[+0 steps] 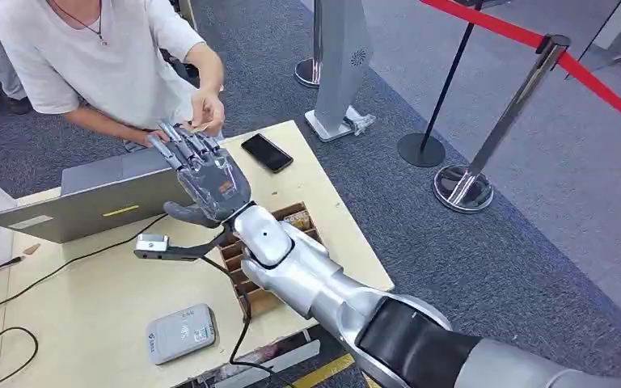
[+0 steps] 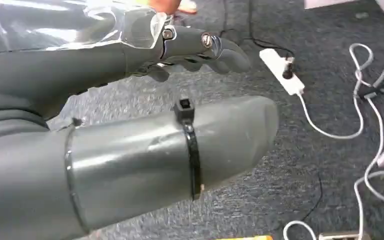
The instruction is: Pass the card to the sensor for recognition and then transmit it.
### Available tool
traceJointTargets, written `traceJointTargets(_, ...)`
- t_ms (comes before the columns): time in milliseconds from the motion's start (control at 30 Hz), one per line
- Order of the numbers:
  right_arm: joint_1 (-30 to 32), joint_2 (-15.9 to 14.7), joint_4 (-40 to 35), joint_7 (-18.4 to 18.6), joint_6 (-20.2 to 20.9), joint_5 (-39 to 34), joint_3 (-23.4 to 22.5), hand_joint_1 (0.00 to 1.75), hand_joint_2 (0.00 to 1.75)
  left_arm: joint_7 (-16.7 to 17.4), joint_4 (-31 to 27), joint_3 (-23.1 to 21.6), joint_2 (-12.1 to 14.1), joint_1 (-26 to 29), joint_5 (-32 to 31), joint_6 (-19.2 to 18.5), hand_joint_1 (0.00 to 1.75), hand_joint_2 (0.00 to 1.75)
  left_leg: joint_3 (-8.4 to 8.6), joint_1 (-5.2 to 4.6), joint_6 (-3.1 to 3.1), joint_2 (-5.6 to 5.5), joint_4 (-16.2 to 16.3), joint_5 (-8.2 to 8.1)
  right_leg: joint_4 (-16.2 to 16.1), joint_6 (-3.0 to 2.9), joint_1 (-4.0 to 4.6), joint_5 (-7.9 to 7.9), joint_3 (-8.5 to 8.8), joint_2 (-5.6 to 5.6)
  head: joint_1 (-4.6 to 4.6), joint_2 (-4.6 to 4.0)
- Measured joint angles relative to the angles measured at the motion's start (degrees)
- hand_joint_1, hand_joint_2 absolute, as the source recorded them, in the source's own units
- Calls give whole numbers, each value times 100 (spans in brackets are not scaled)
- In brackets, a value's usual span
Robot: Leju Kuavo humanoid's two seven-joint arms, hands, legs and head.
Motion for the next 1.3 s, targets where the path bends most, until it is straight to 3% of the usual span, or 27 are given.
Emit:
traceJointTargets(67, 17, -5, -4, -11, 4, -35, -2, 0, 0, -15, -2, 75, 4, 15, 114, -51, 0, 0, 0, 0, 0, 0, 0, 0, 0, 0, 0, 0, 0, 0, -2, 0)
traceJointTargets(267, 24, -4, -70, -120, 68, -70, -20, 0, 0, 42, 0, 276, 92, 25, 337, -746, 0, 0, 0, 0, 0, 0, 0, 1, 1, 0, 0, 0, 1, -1, 0, 0)
traceJointTargets(433, 20, -5, -81, -188, 55, -142, -22, 0, 0, 170, 0, 280, 90, -24, 298, -855, 0, 0, 0, 0, 0, -1, 0, 1, 1, 0, 0, 0, 1, -1, 0, 0)
traceJointTargets(533, 22, -5, -81, -234, 24, -182, -24, 0, 0, 68, 0, 328, 142, -81, 350, -901, 0, 0, 1, 0, 0, -1, 0, 1, 0, 0, 0, 0, 0, 0, 0, 0)
traceJointTargets(633, 32, -5, -81, -227, -39, -258, -31, 0, 0, 429, 0, 335, 409, -239, 265, -1636, 0, 0, 1, 3, -2, -1, 0, 2, 1, -1, 2, 1, 0, 0, 0, 0)
traceJointTargets(700, 60, -15, -98, -223, -87, -271, -53, 0, 0, 538, -2, 335, 558, -315, 243, -1860, 0, 0, 4, 3, -2, 3, 0, 2, 3, -4, 2, 3, 0, 3, 0, 0)
traceJointTargets(900, 108, -53, -126, -255, -114, -384, -105, 0, 0, 594, -2, 330, 706, -374, 191, -1923, 0, 0, 2, 1, -3, 3, -1, 3, 5, -4, 2, 3, -1, 3, 0, 0)
traceJointTargets(1033, 276, -53, -365, -812, 165, -1302, -153, 0, 0, 570, -2, 319, 710, -351, 335, -2083, 0, 0, 0, -1, -2, 2, -1, 2, 2, -4, 1, 3, 0, 2, 0, 0)
traceJointTargets(1200, 697, -99, -1023, -1049, 726, -1744, -151, 0, 0, 341, -2, 319, 715, -206, 486, -1724, 0, 0, 0, 0, -2, 2, -1, -2, 0, -3, 1, 1, -1, 2, 0, 0)
traceJointTargets(1300, 954, -236, -1406, -1078, 853, -1871, -149, 0, 0, 334, -2, 322, 693, -10, 560, -1486, 0, 0, 0, 0, -2, 2, -1, -4, 0, -2, 1, -3, -2, 2, 0, 0)
